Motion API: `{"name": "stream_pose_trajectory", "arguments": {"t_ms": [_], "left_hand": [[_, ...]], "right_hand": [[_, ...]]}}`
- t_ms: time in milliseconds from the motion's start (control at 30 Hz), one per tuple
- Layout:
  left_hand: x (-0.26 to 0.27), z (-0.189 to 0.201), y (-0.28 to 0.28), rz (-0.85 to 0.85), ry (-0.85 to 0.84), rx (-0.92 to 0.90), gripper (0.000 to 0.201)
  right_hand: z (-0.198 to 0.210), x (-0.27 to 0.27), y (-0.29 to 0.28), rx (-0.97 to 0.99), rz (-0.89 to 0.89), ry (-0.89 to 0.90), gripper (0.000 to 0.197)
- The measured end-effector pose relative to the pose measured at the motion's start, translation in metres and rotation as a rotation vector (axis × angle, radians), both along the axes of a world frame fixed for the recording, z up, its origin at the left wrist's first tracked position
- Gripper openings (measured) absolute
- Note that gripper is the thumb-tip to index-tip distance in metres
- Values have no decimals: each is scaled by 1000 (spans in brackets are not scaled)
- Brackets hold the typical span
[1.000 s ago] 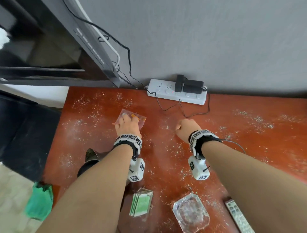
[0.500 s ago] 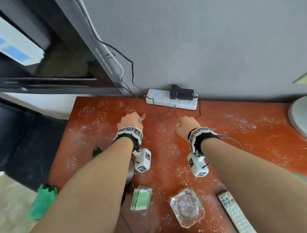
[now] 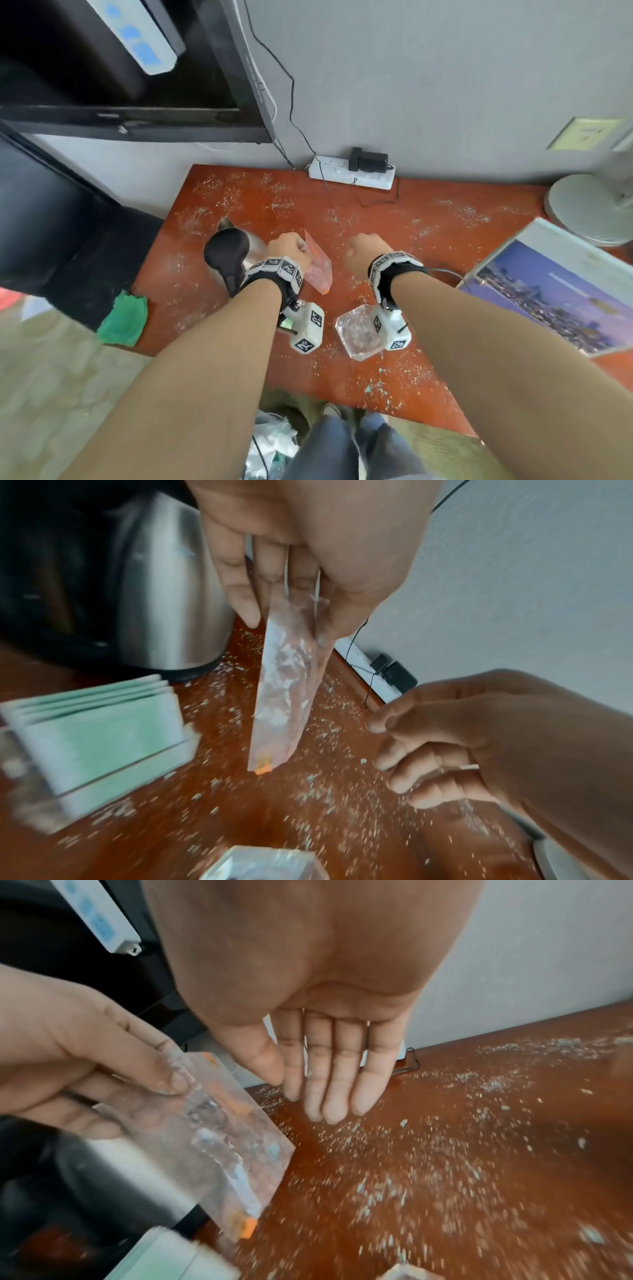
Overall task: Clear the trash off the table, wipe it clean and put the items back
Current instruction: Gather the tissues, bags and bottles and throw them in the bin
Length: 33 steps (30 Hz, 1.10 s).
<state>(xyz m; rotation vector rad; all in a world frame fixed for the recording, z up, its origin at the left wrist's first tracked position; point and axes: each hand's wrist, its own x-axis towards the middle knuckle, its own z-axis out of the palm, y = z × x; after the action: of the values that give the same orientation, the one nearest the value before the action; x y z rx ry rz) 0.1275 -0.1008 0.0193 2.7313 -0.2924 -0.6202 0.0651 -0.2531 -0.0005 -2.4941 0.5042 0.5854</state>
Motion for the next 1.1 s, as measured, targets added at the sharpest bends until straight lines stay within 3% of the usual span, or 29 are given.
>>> {"name": "stream_pose_trajectory", "arguments": {"t_ms": [300, 467, 567, 667, 767, 833, 933, 1100], "left_hand": [[-96, -12, 91, -40, 24, -142, 9], [-161, -39, 176, -37, 34, -223, 13], [-202, -83, 247, 62, 168, -235, 10], [-236, -138, 315, 205, 288, -140, 25], [-258, -198, 365, 300, 401, -89, 18], [-268, -247, 390, 383, 461, -119, 11], [-279, -327, 419, 473, 523, -74, 25], [-274, -429, 438, 652, 570, -98, 35]], "right_hand": [[-1, -94, 92, -66, -42, -14, 28], [-24, -163, 172, -87, -68, 12, 28], [-61, -213, 230, -15, -82, 85, 22], [-116, -255, 278, 32, -7, 258, 14], [-174, -282, 305, 44, 0, 332, 12], [-215, -288, 317, 54, -17, 369, 15], [-279, -288, 334, 75, -2, 411, 19], [-379, -295, 358, 119, 0, 484, 20]]}}
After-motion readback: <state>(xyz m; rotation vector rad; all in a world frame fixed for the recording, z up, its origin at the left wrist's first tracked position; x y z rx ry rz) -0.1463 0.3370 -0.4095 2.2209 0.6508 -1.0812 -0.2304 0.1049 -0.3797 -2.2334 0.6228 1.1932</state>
